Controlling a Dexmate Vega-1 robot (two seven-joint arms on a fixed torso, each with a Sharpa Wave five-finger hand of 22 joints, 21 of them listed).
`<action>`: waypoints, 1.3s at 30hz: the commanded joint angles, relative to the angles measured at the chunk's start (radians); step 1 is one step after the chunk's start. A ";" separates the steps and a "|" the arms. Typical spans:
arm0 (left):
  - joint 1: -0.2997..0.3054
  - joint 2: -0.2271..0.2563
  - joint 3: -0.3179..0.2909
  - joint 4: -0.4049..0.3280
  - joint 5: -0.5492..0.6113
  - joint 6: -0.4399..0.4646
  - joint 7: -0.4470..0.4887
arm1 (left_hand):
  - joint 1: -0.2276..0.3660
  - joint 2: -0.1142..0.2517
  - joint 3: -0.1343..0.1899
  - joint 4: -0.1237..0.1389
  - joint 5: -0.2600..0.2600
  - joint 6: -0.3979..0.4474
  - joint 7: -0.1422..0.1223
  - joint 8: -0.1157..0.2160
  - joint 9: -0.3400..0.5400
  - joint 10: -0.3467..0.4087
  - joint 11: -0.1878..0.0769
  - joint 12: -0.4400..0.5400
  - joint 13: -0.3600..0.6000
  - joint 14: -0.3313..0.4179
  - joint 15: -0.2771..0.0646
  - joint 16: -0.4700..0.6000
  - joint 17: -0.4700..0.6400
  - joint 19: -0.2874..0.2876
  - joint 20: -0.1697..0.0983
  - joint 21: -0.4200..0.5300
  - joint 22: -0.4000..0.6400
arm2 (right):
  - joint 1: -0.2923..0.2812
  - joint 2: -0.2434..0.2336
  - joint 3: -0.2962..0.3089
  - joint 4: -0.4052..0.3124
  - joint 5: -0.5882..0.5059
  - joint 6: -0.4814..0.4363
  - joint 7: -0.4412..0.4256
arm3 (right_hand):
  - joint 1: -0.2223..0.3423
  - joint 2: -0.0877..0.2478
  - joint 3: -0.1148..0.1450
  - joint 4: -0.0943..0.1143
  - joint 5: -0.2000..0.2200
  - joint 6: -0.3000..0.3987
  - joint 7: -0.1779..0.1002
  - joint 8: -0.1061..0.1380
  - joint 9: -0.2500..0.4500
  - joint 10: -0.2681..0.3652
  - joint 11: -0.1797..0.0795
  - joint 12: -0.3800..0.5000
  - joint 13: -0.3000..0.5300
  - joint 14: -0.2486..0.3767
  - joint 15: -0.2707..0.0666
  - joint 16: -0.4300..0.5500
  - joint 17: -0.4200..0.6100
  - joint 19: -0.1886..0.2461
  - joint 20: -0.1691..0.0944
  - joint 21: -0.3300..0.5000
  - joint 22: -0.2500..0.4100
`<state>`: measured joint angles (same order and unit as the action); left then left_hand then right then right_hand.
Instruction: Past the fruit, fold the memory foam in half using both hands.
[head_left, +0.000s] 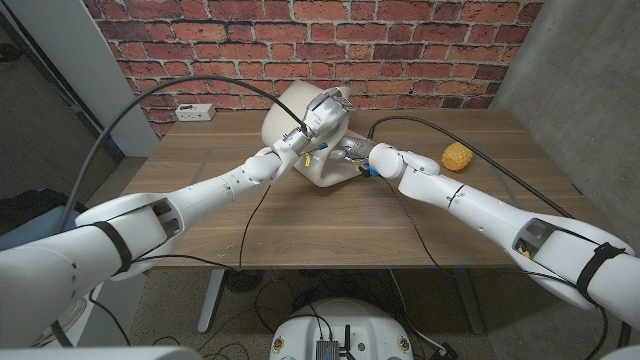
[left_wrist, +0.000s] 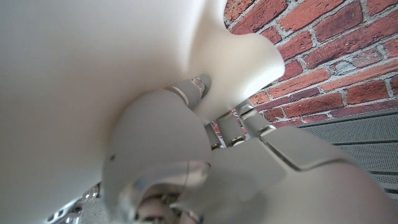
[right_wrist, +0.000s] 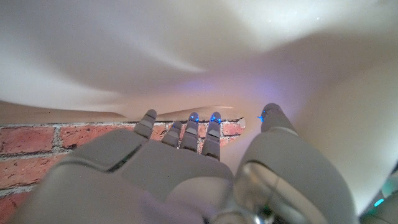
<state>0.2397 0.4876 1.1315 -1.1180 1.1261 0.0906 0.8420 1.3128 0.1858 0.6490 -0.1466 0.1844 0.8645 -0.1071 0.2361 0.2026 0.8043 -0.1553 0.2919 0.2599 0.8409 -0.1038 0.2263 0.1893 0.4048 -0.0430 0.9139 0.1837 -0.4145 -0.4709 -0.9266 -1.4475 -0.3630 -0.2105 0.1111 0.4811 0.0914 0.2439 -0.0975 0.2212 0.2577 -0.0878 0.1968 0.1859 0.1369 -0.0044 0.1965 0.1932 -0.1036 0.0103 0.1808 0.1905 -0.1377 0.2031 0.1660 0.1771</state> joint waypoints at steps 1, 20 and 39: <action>-0.007 -0.003 0.017 0.006 -0.024 -0.026 0.012 | 0.000 -0.006 0.001 -0.002 -0.004 0.006 0.002 -0.004 0.002 0.008 -0.002 -0.004 -0.001 0.004 -0.128 -0.001 0.003 -0.003 -0.150 0.010 0.002 | -0.108 0.016 0.041 -0.055 -0.110 -0.074 -0.336 | 0.026 0.036 0.022 -0.014 -0.004 0.011 -0.006 0.003 0.003 -0.018 -0.007 -0.005 0.002 -0.038 0.001 0.003 0.002 -0.032 0.005 0.013 0.001; -0.001 0.010 0.017 -0.020 -0.016 -0.023 0.016 | -0.001 -0.007 0.001 -0.004 -0.005 0.009 0.002 -0.009 0.003 0.011 -0.002 -0.010 -0.005 0.008 -0.128 -0.002 0.003 -0.005 -0.151 0.018 0.000 | -0.076 0.077 -0.024 0.006 -0.308 -0.405 -0.497 | 0.098 0.011 0.050 -0.064 -0.016 -0.002 -0.027 -0.001 0.003 -0.033 -0.027 0.000 0.001 0.001 0.007 0.031 -0.005 0.137 -0.024 0.068 -0.002; 0.006 0.019 0.013 -0.045 0.005 -0.026 0.035 | -0.002 -0.007 0.000 -0.006 -0.005 0.013 0.000 -0.013 0.003 0.015 -0.005 -0.016 -0.008 0.011 -0.128 -0.004 0.003 -0.008 -0.151 0.026 -0.001 | 0.068 0.179 -0.153 0.270 -0.361 -0.676 -0.470 | 0.181 -0.025 0.071 -0.082 0.000 0.037 -0.048 0.007 0.003 0.005 -0.045 0.007 -0.001 0.058 0.005 0.037 -0.007 0.268 -0.024 0.087 -0.005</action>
<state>0.2408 0.5003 1.1491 -1.1461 1.1196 0.0587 0.8698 1.3138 0.1841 0.6489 -0.1467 0.1844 0.8764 -0.1117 0.2255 0.2044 0.8082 -0.1591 0.2770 0.2507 0.8435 -0.1056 0.2231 0.1893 0.4013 -0.0465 0.9340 0.1798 -0.4283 -0.3425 -0.9997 -1.3316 -0.7029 -0.7560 -0.3830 0.6480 0.0737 0.3123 -0.1779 0.2119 0.2878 -0.1323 0.1967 0.1862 0.1343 -0.0463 0.1965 0.1906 -0.0444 0.0214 0.2147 0.1812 0.1166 0.1769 0.2479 0.1721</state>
